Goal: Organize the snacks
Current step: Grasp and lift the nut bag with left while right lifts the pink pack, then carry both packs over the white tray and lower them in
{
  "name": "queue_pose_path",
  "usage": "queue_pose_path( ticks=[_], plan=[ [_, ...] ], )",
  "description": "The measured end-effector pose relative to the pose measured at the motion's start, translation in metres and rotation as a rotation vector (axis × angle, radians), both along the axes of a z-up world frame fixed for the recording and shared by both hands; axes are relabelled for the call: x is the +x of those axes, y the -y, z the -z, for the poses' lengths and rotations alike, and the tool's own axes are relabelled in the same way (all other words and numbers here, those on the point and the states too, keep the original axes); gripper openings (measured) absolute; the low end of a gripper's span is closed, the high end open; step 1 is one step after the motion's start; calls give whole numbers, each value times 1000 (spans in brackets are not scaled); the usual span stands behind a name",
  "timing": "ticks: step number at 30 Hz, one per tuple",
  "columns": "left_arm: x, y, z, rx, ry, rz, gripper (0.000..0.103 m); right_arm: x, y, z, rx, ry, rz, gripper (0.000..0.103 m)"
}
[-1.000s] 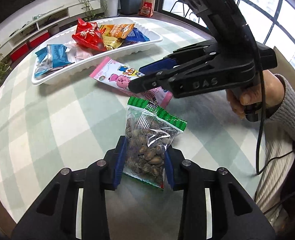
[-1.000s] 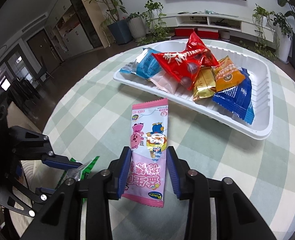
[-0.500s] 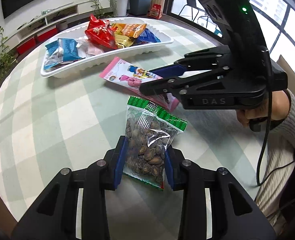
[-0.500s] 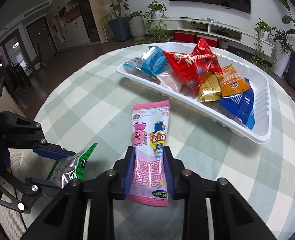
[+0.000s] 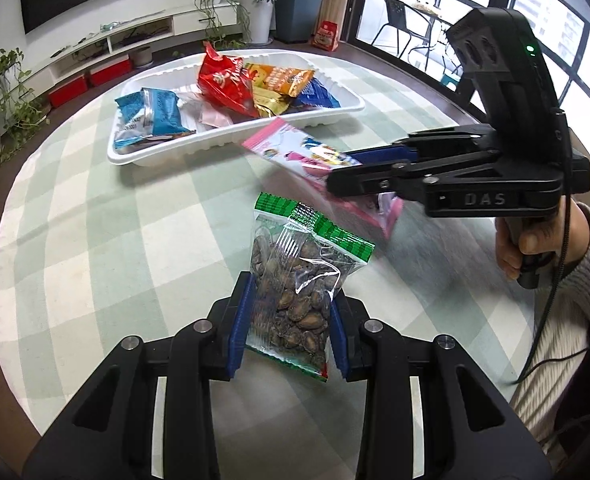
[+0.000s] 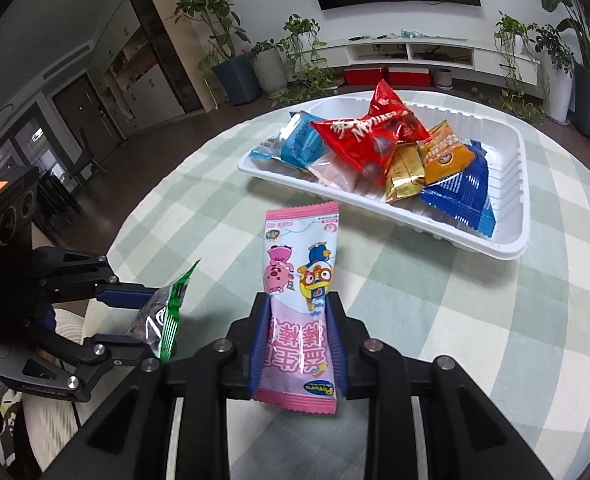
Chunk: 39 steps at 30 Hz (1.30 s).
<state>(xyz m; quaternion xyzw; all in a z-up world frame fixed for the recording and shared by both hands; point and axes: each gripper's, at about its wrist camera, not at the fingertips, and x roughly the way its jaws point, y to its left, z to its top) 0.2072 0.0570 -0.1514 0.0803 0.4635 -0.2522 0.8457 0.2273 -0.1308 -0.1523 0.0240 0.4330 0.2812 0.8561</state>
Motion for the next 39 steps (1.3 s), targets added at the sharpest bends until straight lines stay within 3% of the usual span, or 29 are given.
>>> queue_pose_path(
  ticks=[23, 39],
  plan=[
    [46, 5, -32, -29, 51, -64, 32, 27, 42, -26, 154, -5, 107, 30],
    [110, 14, -53, -46, 88, -115, 32, 82, 57, -45, 183, 23, 141, 30]
  ],
)
